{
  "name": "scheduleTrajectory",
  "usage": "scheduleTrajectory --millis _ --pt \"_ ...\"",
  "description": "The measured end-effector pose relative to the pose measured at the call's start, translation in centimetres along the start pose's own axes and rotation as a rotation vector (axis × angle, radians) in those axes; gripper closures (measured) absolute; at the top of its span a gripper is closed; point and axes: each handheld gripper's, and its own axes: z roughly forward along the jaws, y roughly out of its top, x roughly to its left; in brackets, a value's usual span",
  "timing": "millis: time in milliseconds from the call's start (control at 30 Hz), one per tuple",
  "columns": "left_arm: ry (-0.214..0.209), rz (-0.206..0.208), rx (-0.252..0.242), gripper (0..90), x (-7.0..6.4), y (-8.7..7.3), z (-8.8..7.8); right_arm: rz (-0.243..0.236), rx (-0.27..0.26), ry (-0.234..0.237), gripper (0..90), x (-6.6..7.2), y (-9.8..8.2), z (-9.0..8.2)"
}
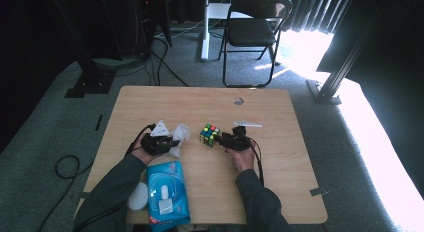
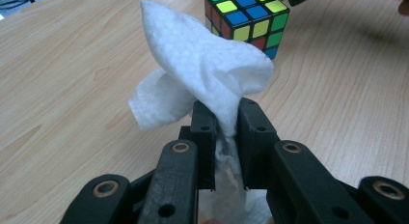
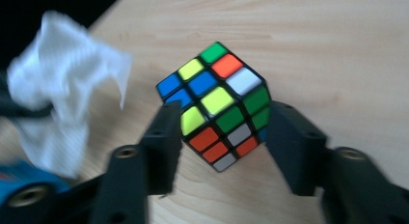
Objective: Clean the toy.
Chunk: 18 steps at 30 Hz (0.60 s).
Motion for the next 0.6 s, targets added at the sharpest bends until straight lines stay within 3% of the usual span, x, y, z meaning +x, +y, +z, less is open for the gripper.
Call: scheduleTrajectory --millis 33,100,267,400,600 --pt "-0.001 0.002 -0.001 78.9 0.0 0.1 0.0 -0.081 0.023 -0.027 39.3 0.6 0.3 0.1" --pt "-0.001 0.003 -0.002 78.9 -0.1 0.1 0.0 -0.175 0.053 -0.045 35.4 1.1 0.7 0.6" --pt "-0.001 0.008 -0.003 78.8 -0.1 0.2 -0.1 -0.307 0.069 -0.051 21.3 1.3 1.2 1.7" --pt "-0.002 0.008 -0.004 78.5 0.0 0.2 -0.1 -0.346 0.103 -0.046 15.8 0.8 1.2 2.7" --pt "-0.006 0.009 -0.012 78.4 -0.1 0.5 -0.2 -0.445 0.158 -0.051 15.3 0.8 1.0 4.4"
